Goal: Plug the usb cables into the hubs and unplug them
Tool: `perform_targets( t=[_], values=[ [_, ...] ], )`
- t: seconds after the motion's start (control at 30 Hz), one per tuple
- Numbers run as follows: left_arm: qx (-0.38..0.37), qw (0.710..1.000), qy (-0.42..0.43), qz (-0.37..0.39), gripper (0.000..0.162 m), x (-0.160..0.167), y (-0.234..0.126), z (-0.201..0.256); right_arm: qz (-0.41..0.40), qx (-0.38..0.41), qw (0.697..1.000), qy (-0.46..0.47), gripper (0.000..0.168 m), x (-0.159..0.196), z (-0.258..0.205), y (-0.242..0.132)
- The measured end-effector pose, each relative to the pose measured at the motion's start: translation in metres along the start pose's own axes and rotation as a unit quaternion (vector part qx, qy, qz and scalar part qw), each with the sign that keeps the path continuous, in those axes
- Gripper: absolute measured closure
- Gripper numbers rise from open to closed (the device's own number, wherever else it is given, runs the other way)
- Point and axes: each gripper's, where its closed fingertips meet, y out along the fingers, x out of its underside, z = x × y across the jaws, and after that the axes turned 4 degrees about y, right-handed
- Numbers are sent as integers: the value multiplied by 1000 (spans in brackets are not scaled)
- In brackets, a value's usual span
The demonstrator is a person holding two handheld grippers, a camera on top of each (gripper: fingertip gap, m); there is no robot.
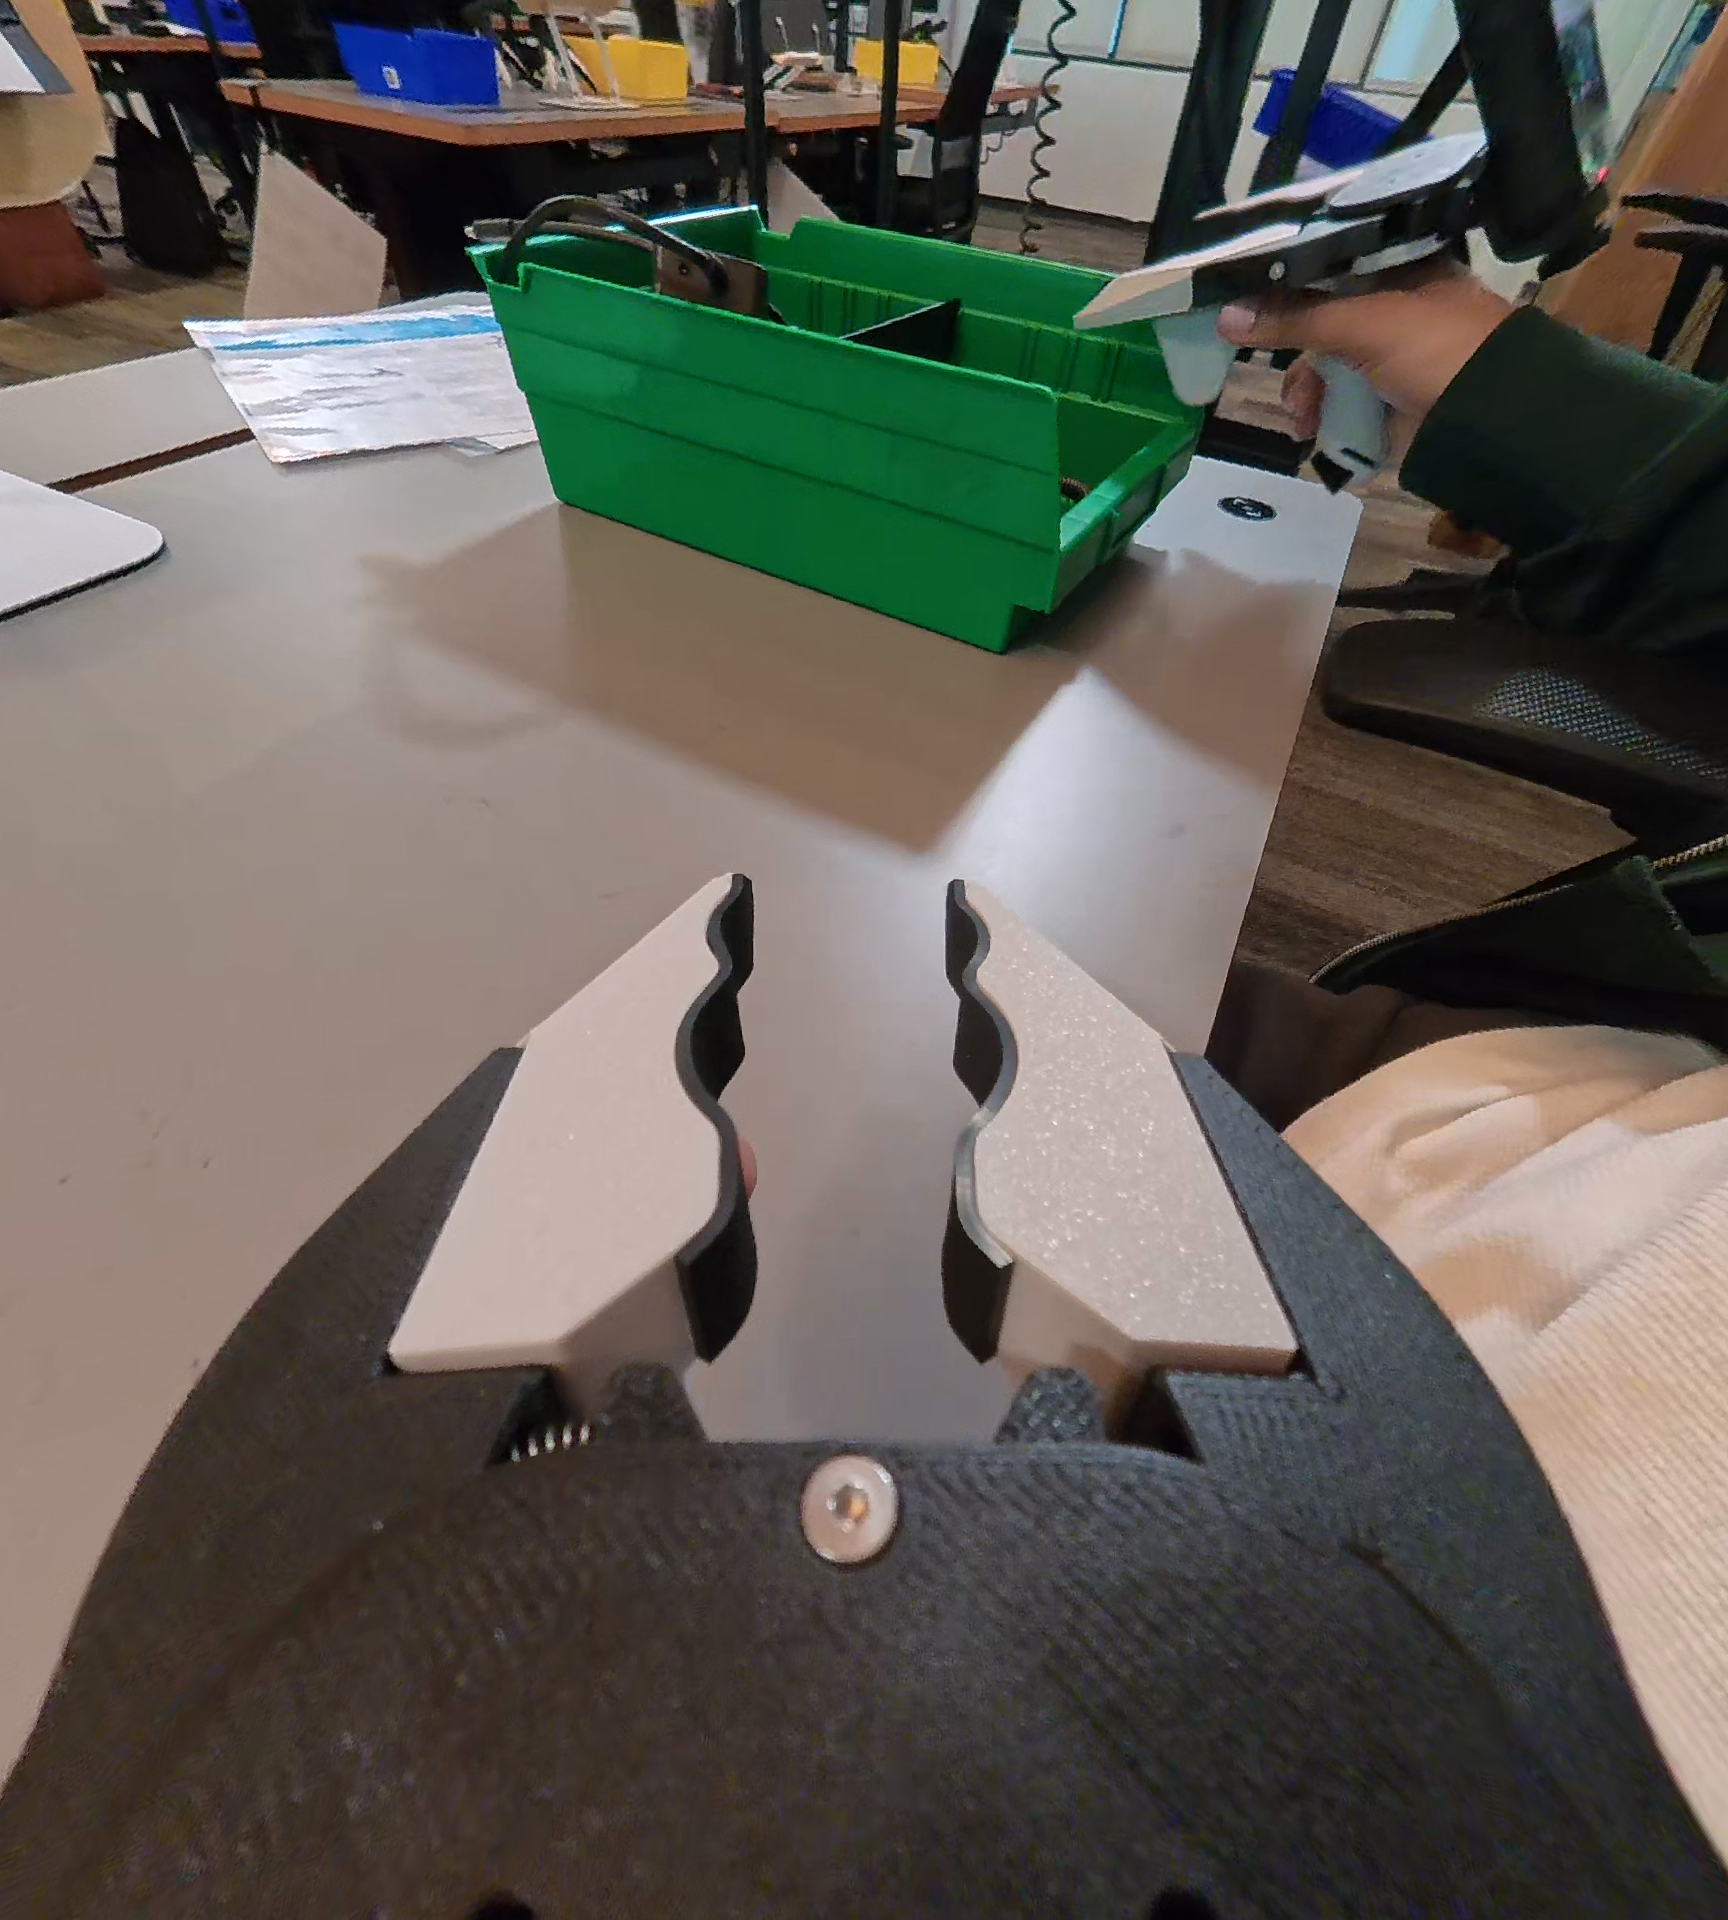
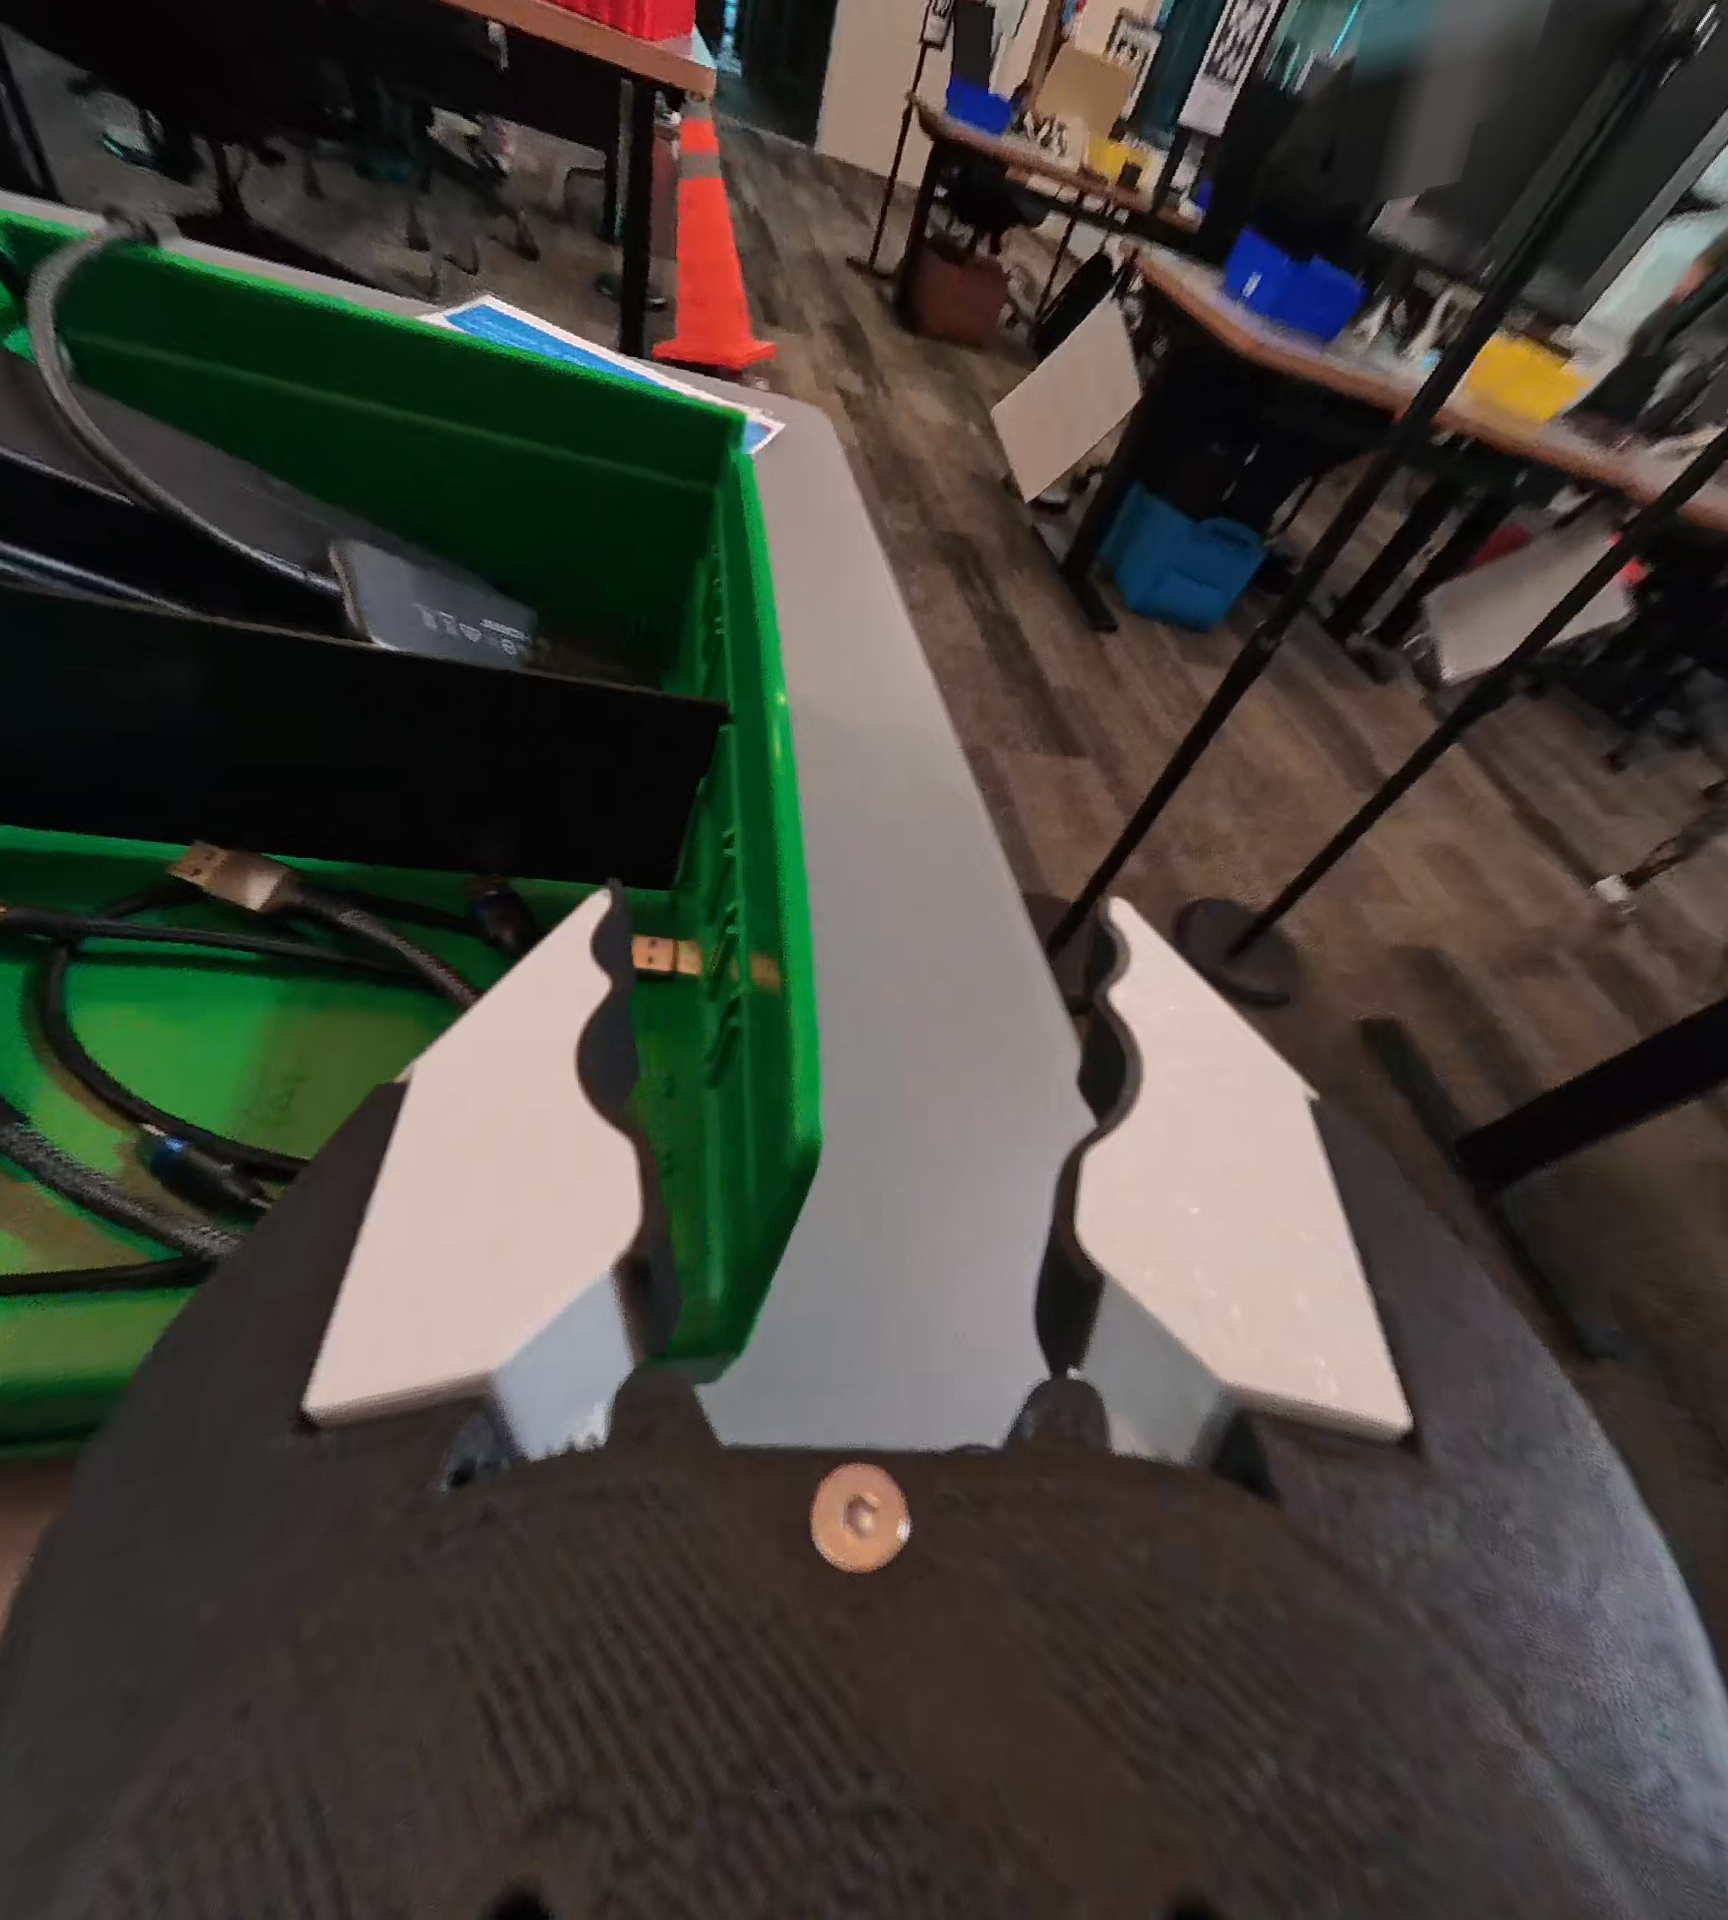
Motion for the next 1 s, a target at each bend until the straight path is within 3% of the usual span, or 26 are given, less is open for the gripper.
perform_targets(
  t=[0.27, 0.47, 0.63, 0.8, 1.0],
  values=[
    [0, 1000, 3, -1, 127, 0, 0, 1, -36, -38, 995, 85, 85, 22, -3, 10],
    [4, 1000, -11, -1, 127, 0, 0, -2, -28, -96, 986, 131, 119, 21, -16, 13],
    [5, 1000, -13, -1, 127, 1, 0, -2, -28, -131, 977, 164, 136, 21, -23, 13],
    [6, 1000, -14, -3, 127, 1, 0, -2, -29, -140, 980, 141, 153, 19, -30, 11],
    [8, 1000, -16, -6, 127, 2, 1, -1, -31, -130, 982, 134, 158, 18, -30, 12]
  ],
)
